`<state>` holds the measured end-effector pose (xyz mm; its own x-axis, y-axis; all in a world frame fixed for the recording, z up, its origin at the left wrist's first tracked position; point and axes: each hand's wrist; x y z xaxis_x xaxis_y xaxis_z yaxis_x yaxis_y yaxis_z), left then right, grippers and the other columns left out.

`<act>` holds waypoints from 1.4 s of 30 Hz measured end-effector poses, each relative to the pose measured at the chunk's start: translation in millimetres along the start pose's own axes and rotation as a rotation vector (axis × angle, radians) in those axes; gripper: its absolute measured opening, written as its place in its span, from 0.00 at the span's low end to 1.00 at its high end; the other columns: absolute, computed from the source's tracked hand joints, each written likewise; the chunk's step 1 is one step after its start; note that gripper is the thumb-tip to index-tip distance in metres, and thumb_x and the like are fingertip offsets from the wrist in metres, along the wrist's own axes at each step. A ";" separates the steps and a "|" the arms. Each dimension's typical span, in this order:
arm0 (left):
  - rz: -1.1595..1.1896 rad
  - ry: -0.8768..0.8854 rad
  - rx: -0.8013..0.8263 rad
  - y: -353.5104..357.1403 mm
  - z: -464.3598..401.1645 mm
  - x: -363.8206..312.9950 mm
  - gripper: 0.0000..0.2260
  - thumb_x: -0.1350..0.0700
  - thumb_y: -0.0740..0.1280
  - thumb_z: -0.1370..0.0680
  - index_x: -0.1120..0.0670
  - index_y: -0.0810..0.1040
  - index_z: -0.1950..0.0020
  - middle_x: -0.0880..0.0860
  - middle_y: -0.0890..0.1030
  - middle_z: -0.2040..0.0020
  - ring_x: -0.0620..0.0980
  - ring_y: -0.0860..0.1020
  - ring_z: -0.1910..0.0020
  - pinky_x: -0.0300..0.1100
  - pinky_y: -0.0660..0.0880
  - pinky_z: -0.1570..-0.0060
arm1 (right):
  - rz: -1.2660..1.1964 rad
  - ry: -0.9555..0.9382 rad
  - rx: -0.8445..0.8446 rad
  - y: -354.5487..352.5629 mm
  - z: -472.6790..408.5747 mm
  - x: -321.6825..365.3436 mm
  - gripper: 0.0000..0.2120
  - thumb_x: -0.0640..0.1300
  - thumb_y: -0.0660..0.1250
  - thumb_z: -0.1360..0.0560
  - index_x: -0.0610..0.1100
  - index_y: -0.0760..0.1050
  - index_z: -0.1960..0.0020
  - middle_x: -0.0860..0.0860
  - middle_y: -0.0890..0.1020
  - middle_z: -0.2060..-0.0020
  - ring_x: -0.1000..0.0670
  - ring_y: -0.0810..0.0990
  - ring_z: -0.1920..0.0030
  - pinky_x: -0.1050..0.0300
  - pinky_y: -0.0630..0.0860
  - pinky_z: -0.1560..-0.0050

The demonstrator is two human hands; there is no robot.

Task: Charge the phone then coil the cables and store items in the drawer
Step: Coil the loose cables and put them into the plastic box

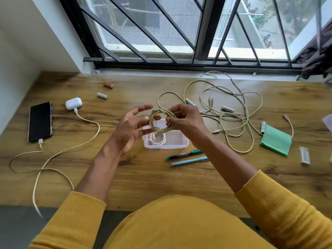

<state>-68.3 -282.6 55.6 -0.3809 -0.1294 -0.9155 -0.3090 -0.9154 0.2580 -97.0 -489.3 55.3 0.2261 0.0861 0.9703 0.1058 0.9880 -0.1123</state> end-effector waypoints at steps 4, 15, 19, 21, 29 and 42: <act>-0.123 0.012 -0.060 3.9 -5.5 -2.6 0.16 0.57 0.71 0.17 0.59 0.77 0.31 0.60 0.87 0.43 0.57 0.86 0.46 0.54 0.84 0.43 | -0.032 0.016 0.009 -0.1 -0.2 0.4 0.09 0.30 0.75 0.25 0.34 0.81 0.45 0.33 0.85 0.54 0.38 0.87 0.55 0.40 0.86 0.47; -0.286 -0.009 -0.152 0.4 -13.1 14.5 0.11 0.62 0.77 0.23 0.60 0.85 0.41 0.60 0.88 0.49 0.56 0.87 0.51 0.54 0.85 0.45 | 0.016 0.036 0.005 -5.7 0.9 -2.0 0.10 0.30 0.75 0.25 0.34 0.80 0.45 0.33 0.85 0.55 0.42 0.86 0.58 0.46 0.86 0.52; -0.385 -0.003 -0.171 5.3 -11.1 15.4 0.07 0.63 0.77 0.23 0.58 0.86 0.45 0.58 0.89 0.54 0.55 0.87 0.56 0.49 0.86 0.51 | 0.215 0.022 -0.046 -5.1 -1.6 -8.1 0.09 0.36 0.77 0.26 0.44 0.84 0.47 0.45 0.88 0.57 0.48 0.86 0.56 0.43 0.85 0.48; -0.444 -0.015 -0.192 6.6 -10.6 16.9 0.08 0.62 0.78 0.23 0.58 0.86 0.45 0.57 0.89 0.56 0.54 0.87 0.59 0.48 0.86 0.55 | 0.315 0.031 -0.067 -5.7 -1.4 -10.0 0.08 0.41 0.79 0.26 0.49 0.85 0.49 0.52 0.88 0.58 0.52 0.87 0.55 0.45 0.85 0.46; -0.806 -0.044 -0.298 22.6 -11.5 30.7 0.08 0.55 0.79 0.24 0.51 0.85 0.47 0.49 0.87 0.63 0.44 0.86 0.68 0.36 0.76 0.71 | 0.609 -0.019 -0.049 -9.7 2.6 -16.6 0.12 0.47 0.76 0.24 0.50 0.81 0.41 0.53 0.84 0.51 0.51 0.82 0.49 0.47 0.81 0.44; -1.181 0.002 -0.340 46.6 -24.2 43.6 0.08 0.49 0.80 0.26 0.49 0.85 0.52 0.46 0.86 0.61 0.48 0.85 0.59 0.46 0.83 0.52 | 1.149 -0.279 -0.013 -12.0 1.6 -25.6 0.11 0.42 0.70 0.19 0.55 0.81 0.40 0.55 0.86 0.50 0.48 0.76 0.40 0.50 0.62 0.42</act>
<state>-78.2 -340.1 20.2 -0.0197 0.8460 -0.5328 -0.2202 -0.5235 -0.8231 -105.6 -503.1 32.2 -0.0236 0.9500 0.3115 -0.0115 0.3113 -0.9502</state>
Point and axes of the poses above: each hand's wrist, its own z-axis away from the middle knuckle, its own y-axis out of the palm, x = y × z
